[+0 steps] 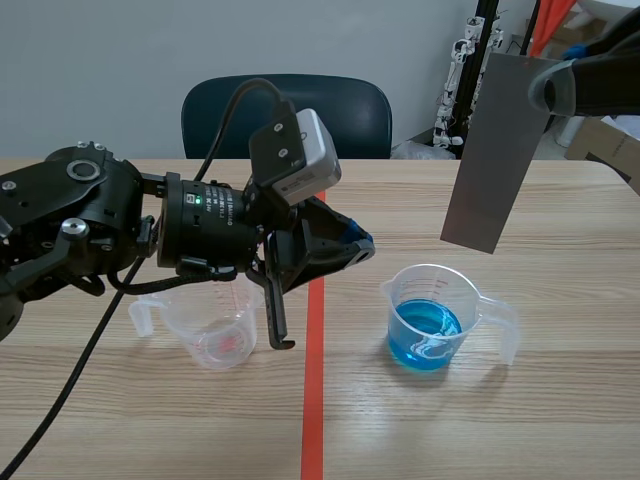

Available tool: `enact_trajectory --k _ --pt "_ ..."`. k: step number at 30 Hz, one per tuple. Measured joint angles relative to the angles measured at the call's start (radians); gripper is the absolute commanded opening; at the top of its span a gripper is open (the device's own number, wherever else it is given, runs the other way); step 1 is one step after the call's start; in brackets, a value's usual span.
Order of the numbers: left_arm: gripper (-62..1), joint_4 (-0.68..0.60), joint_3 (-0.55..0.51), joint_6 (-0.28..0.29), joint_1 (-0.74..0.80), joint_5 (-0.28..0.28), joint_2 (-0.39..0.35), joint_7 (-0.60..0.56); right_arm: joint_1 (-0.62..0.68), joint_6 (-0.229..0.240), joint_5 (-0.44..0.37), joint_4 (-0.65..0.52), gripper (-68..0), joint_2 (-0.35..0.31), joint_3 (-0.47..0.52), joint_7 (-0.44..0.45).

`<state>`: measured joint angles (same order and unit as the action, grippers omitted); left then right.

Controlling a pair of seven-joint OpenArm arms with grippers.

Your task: Do the redox reaction experiment. raise the plate out of the solution

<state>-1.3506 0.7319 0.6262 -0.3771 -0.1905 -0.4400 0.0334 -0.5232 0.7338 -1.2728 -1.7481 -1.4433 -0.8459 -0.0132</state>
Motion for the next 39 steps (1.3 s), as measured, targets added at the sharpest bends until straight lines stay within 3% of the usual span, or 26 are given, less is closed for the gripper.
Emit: enact_trajectory --k 39 --pt "-59.0 0.000 0.000 0.000 0.000 0.000 0.000 0.000 0.000 0.000 0.000 0.000 -66.9 0.000 0.000 -0.015"
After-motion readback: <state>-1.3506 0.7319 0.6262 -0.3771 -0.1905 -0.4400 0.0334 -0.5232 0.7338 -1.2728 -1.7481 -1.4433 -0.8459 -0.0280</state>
